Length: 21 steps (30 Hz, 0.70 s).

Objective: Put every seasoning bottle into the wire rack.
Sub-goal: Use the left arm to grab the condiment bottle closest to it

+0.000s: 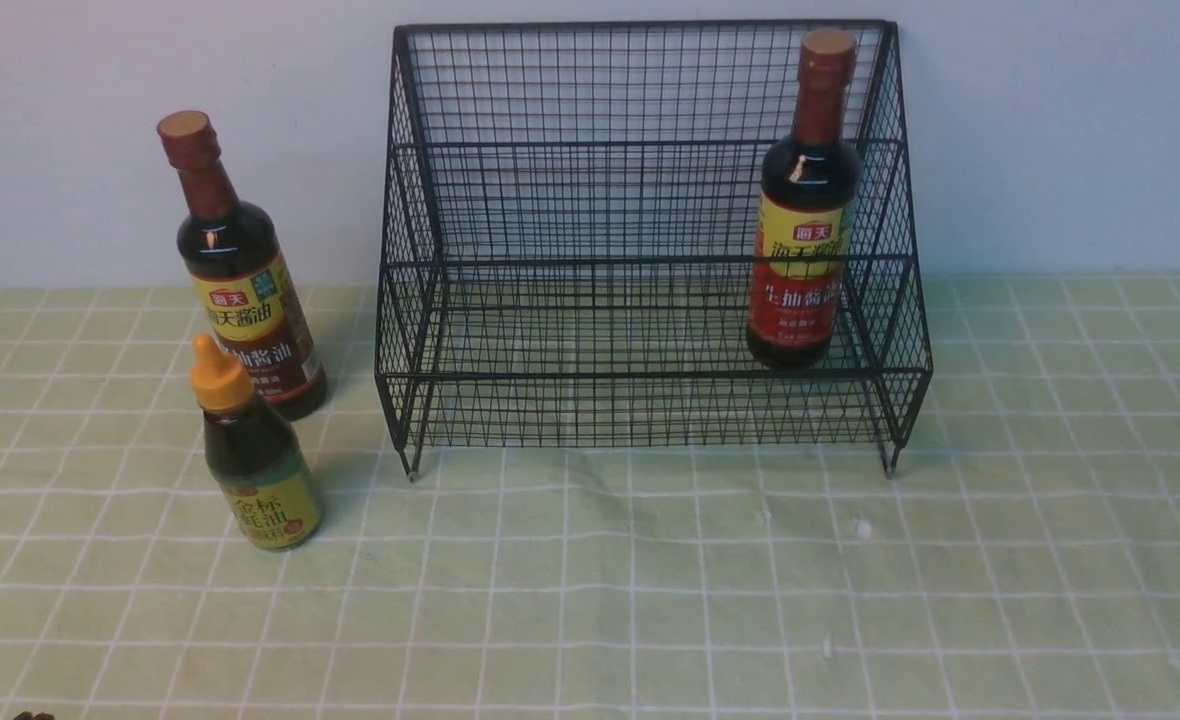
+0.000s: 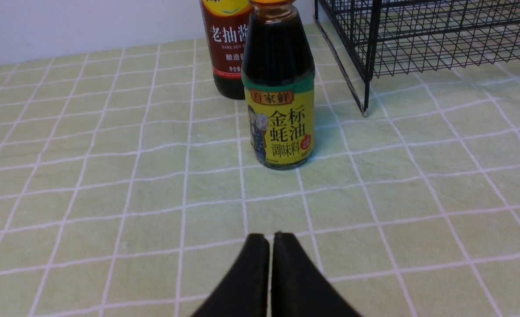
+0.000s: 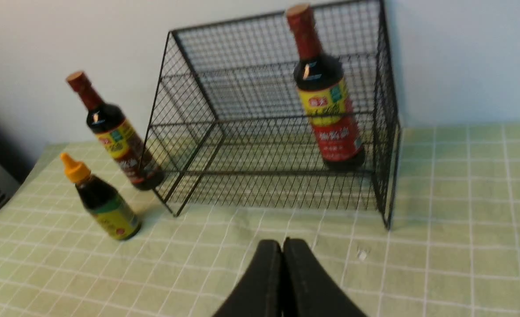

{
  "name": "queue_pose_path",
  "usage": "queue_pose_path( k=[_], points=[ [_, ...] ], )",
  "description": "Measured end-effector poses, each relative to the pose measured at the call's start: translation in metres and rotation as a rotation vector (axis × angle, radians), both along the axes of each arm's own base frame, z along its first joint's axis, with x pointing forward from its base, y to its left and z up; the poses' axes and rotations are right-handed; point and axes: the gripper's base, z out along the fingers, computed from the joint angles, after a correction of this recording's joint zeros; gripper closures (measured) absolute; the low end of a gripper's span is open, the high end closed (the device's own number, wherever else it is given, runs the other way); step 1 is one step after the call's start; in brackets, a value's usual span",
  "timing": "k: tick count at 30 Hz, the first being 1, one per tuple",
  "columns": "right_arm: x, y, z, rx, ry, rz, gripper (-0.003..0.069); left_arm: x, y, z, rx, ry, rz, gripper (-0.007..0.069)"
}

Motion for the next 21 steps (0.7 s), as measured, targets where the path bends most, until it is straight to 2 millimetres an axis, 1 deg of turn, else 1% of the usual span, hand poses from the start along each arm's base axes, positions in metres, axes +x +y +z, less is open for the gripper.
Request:
queue_pose_path(
  k=[2,6,9,10,12,14,15,16,17,19,20,21],
  points=[
    [0.003,0.002,-0.005,0.001,0.015,0.007,0.0672,0.0,0.0,0.0,0.0,0.0,0.0,0.0631],
    [0.004,0.002,-0.005,0.002,-0.011,0.009,0.0672,0.0,0.0,0.0,0.0,0.0,0.0,0.0631],
    [0.008,0.002,-0.001,-0.016,-0.091,0.004,0.0672,0.0,0.0,0.0,0.0,0.0,0.0,0.0631],
    [0.012,0.002,-0.002,-0.04,-0.155,0.0,0.0672,0.0,0.0,0.0,0.0,0.0,0.0,0.0631],
    [0.015,0.001,-0.006,-0.078,-0.221,-0.006,0.0672,0.0,0.0,0.0,0.0,0.001,0.0,0.0631],
    [0.02,0.001,-0.016,-0.117,-0.285,-0.036,0.0672,0.0,0.0,0.0,0.0,0.001,0.0,0.0631],
    [0.02,0.001,-0.017,-0.122,-0.29,-0.041,0.0672,0.0,0.0,0.0,0.0,0.001,0.0,0.0631],
    [0.026,-0.001,-0.031,-0.167,-0.316,-0.1,0.0672,0.0,0.0,0.0,0.0,0.001,0.0,0.0631],
    [0.029,-0.003,-0.039,-0.192,-0.317,-0.141,0.0672,0.0,0.0,0.0,0.0,0.001,0.0,0.0631],
    [0.037,-0.006,-0.066,-0.225,-0.282,-0.227,0.0672,0.0,0.0,0.0,0.0,0.001,0.0,0.0631],
    [0.039,-0.009,-0.077,-0.233,-0.269,-0.269,0.0672,0.0,0.0,0.0,0.0,0.001,0.0,0.0631],
    [0.042,-0.012,-0.094,-0.243,-0.239,-0.316,0.0672,0.0,0.0,0.0,0.0,0.001,0.0,0.0631]
  ],
)
